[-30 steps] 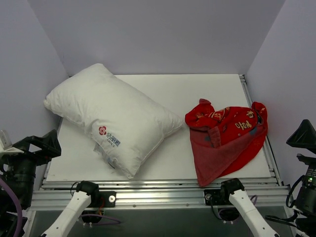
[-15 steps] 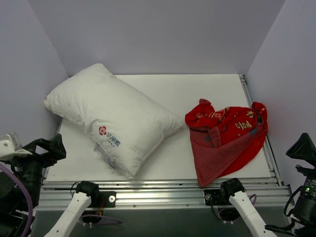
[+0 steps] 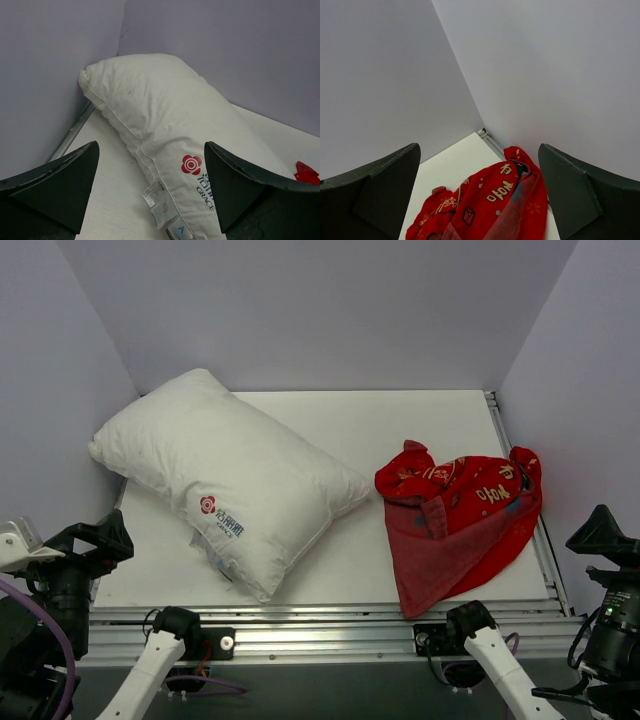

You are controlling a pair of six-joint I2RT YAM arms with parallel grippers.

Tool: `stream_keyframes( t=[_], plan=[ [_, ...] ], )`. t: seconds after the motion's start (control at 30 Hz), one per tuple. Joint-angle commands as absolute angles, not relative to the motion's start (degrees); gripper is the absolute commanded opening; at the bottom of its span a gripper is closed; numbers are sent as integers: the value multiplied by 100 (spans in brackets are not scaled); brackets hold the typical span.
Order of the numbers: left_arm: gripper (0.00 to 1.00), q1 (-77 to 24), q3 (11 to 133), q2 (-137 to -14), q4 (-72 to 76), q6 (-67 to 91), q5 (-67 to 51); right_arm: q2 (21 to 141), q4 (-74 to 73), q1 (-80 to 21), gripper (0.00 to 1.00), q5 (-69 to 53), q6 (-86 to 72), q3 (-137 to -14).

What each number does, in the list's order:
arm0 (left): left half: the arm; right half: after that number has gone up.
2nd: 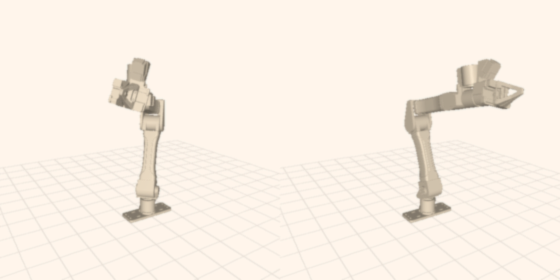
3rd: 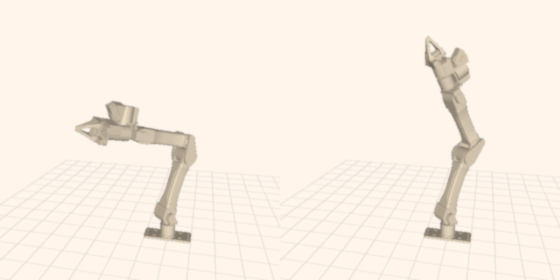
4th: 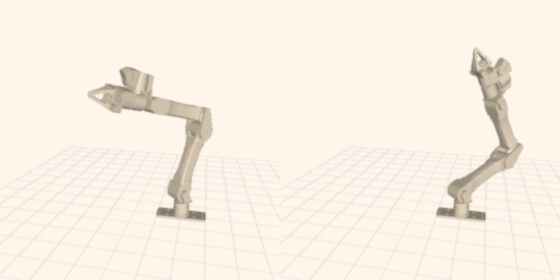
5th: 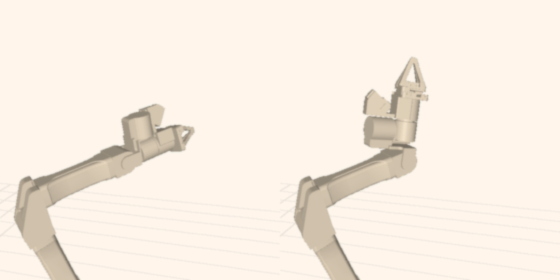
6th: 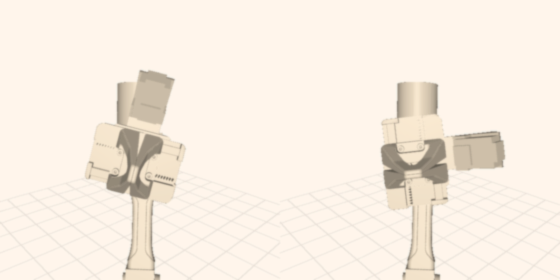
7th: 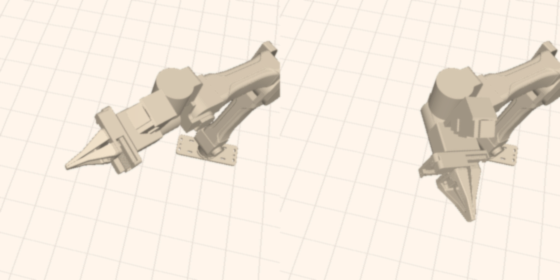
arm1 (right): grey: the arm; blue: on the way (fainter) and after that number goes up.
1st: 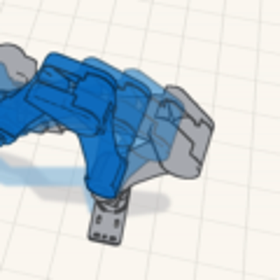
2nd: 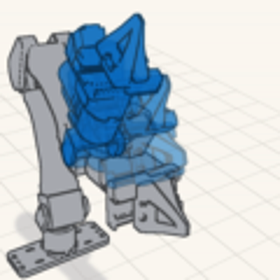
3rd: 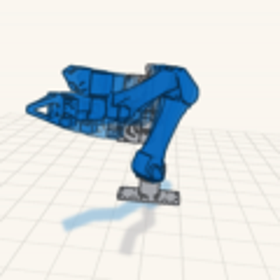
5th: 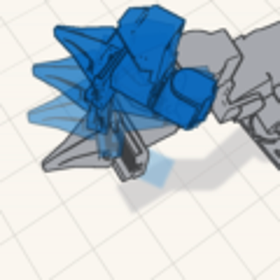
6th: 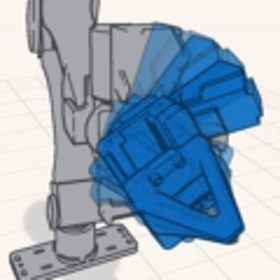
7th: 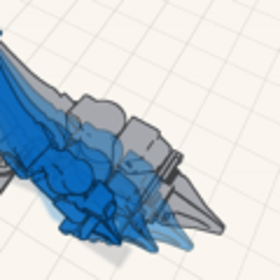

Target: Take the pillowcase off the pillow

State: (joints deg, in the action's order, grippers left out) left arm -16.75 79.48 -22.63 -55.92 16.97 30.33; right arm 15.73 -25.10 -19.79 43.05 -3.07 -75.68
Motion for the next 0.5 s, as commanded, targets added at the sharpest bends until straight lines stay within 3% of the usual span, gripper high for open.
stream_keyframes(
  t=[0.0, 0.47],
  plan=[
    [94, -1652, 7910, -2215, -5229, 1775, 3225, 1529, -2224, -2039, 100, 4456, -193, -7445],
    [94, -1652, 7778, -2267, -5159, 1854, 3191, 1503, -2127, -2101, 100, 4465, -132, -7321]
  ],
)
